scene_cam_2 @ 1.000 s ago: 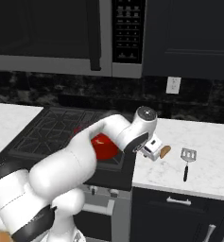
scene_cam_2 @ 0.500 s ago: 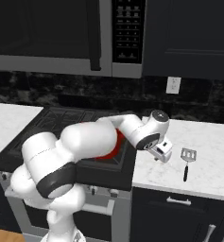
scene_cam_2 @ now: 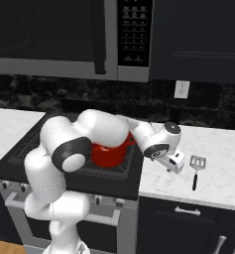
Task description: Put the sweet potato and garlic in the pot. Retrieve the spatula and lightly stir the vegetables in the pot.
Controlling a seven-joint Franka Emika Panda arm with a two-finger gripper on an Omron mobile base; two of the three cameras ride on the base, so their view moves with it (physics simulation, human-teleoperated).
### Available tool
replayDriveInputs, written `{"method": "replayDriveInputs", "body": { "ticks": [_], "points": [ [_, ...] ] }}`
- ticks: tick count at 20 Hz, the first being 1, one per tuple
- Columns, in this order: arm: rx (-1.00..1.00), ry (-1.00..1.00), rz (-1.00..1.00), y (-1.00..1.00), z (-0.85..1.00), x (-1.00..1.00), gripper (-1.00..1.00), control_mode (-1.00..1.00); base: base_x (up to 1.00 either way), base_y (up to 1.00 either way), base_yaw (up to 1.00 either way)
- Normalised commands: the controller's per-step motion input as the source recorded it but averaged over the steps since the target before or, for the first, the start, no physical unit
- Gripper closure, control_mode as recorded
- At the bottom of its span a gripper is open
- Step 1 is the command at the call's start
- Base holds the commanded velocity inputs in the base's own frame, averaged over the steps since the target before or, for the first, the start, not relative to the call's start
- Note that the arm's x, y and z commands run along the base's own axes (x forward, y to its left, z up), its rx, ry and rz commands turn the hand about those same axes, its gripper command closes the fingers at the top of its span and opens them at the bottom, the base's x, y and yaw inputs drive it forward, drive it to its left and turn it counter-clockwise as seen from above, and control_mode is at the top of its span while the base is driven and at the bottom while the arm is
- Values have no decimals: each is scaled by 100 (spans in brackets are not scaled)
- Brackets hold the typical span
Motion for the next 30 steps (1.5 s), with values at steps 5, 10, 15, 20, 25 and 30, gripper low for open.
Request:
{"method": "replayDriveInputs", "body": {
  "ticks": [5, 10, 15, 20, 25, 30],
  "points": [
    [-2, 0, 4, -10, -25, 46, -100, -100, 0, 0, 0],
    [0, 0, 8, -23, -19, 44, -100, -100, 0, 0, 0],
    [0, 1, 8, -22, -20, 37, -100, -100, 0, 0, 0],
    [0, 5, 9, -14, -15, 31, -100, -100, 0, 0, 0],
    [0, 9, 8, 0, -10, 20, 100, -100, 0, 0, 0],
    [-7, -3, 8, 27, 37, -32, 100, -100, 0, 0, 0]
  ]
}}
